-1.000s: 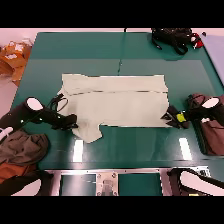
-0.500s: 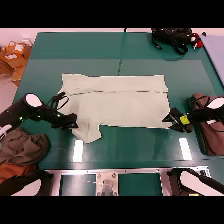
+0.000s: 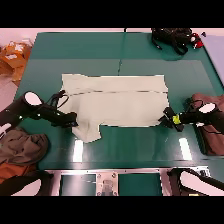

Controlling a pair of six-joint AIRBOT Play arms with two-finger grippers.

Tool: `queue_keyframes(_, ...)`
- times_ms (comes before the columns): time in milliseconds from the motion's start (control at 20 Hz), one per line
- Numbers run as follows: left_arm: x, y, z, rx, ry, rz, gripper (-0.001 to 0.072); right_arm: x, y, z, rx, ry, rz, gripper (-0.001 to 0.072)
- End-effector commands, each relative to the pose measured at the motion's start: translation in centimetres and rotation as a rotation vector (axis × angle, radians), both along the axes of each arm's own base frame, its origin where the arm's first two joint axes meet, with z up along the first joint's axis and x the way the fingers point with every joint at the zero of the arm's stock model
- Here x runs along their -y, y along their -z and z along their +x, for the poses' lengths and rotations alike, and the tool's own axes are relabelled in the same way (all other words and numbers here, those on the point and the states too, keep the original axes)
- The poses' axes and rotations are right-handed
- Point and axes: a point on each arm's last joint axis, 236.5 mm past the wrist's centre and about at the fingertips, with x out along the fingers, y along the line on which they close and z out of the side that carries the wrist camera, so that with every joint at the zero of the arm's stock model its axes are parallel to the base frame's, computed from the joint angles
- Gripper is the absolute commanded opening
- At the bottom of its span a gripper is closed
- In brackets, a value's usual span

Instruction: Fold the shirts.

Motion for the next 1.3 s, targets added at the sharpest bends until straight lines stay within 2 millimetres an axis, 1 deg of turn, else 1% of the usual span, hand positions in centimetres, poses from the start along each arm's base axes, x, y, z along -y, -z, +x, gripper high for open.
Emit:
queue_keyframes(0, -0.5, -2.0, 1.2, 0.044, 0.048, 0.028, 0.0023, 0.0, -0.6, 1.4, 0.066, -0.068, -0.011, 0.0045)
queue_keyframes(50, -0.8, -2.8, 1.3, 0.049, 0.074, 0.044, 0.0022, 0.0, -1.0, 1.1, 0.059, -0.108, -0.017, 0.0020)
queue_keyframes(100, -1.1, -3.7, 1.3, 0.057, 0.098, 0.058, 0.0022, 0.2, -1.2, 0.7, 0.044, -0.140, -0.030, 0.0020)
queue_keyframes(200, -1.4, -5.6, 0.8, 0.089, 0.114, 0.070, 0.0022, 0.9, -1.6, -0.9, 0.001, -0.208, -0.070, 0.0019)
queue_keyframes(300, -1.7, -7.5, -0.7, 0.106, 0.128, 0.080, 0.0022, 1.6, -2.1, -2.6, -0.044, -0.245, -0.112, 0.0019)
queue_keyframes(450, -2.3, -10.1, -2.7, 0.143, 0.127, 0.096, 0.0022, 2.6, -4.0, -5.0, -0.088, -0.283, -0.171, 0.0019)
queue_keyframes(550, -2.4, -10.9, -3.9, 0.135, 0.130, 0.094, 0.0022, 2.9, -5.5, -5.7, -0.069, -0.292, -0.199, 0.0019)
queue_keyframes(600, -2.3, -11.0, -4.0, 0.134, 0.131, 0.091, 0.0022, 2.8, -6.2, -5.8, -0.055, -0.287, -0.202, 0.0019)
queue_keyframes(650, -2.3, -10.9, -3.7, 0.141, 0.127, 0.091, 0.0022, 2.7, -6.8, -5.6, -0.035, -0.281, -0.208, 0.0020)
queue_keyframes(700, -2.3, -11.0, -3.0, 0.169, 0.113, 0.091, 0.0022, 2.8, -7.2, -5.3, -0.019, -0.278, -0.213, 0.0020)
queue_keyframes(750, -2.1, -11.2, -1.7, 0.219, 0.090, 0.087, 0.0022, 2.9, -7.5, -4.7, 0.000, -0.273, -0.219, 0.0020)
queue_keyframes(800, -1.8, -11.5, -0.3, 0.276, 0.082, 0.073, 0.0022, 3.0, -7.8, -3.6, 0.032, -0.263, -0.222, 0.0020)
queue_keyframes(900, -0.9, -11.5, 2.1, 0.317, 0.072, 0.038, 0.0022, 2.9, -9.1, -0.4, 0.122, -0.244, -0.212, 0.0020)
queue_keyframes(950, -0.6, -11.1, 3.4, 0.321, 0.073, 0.027, 0.0022, 2.9, -9.8, 1.5, 0.170, -0.235, -0.205, 0.0020)
queue_keyframes(1050, -0.4, -10.4, 6.4, 0.329, 0.066, 0.032, 0.0022, 3.0, -10.8, 4.8, 0.230, -0.224, -0.192, 0.0020)
queue_keyframes(1150, -0.2, -10.4, 10.0, 0.343, 0.061, 0.038, 0.0022, 3.6, -11.0, 8.2, 0.262, -0.206, -0.183, 0.0020)
queue_keyframes(1250, 0.1, -10.5, 13.9, 0.371, 0.050, 0.039, 0.0022, 4.1, -10.4, 11.3, 0.276, -0.207, -0.178, 0.0020)
